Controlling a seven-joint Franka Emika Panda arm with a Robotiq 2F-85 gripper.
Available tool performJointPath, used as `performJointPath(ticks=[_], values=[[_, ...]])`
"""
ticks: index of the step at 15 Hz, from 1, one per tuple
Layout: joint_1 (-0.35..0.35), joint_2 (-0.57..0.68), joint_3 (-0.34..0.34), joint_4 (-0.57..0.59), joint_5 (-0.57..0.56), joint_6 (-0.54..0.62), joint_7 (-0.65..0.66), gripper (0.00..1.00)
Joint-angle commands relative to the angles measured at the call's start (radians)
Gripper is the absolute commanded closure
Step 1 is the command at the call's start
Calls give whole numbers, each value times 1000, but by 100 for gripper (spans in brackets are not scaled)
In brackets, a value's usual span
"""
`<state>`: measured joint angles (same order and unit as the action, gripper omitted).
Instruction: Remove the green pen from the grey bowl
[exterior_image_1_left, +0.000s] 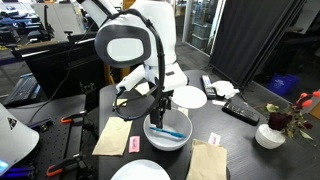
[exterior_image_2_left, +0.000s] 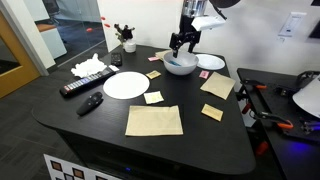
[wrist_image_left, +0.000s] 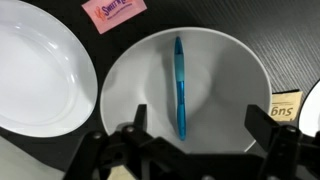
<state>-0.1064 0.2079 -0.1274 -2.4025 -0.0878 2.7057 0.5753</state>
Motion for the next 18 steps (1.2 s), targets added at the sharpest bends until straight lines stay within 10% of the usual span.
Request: performJointPath(ticks=[1, 18], values=[[28, 34, -35, 19, 21, 2, -1, 0], [86, 186, -107, 120, 43, 2, 43, 0]])
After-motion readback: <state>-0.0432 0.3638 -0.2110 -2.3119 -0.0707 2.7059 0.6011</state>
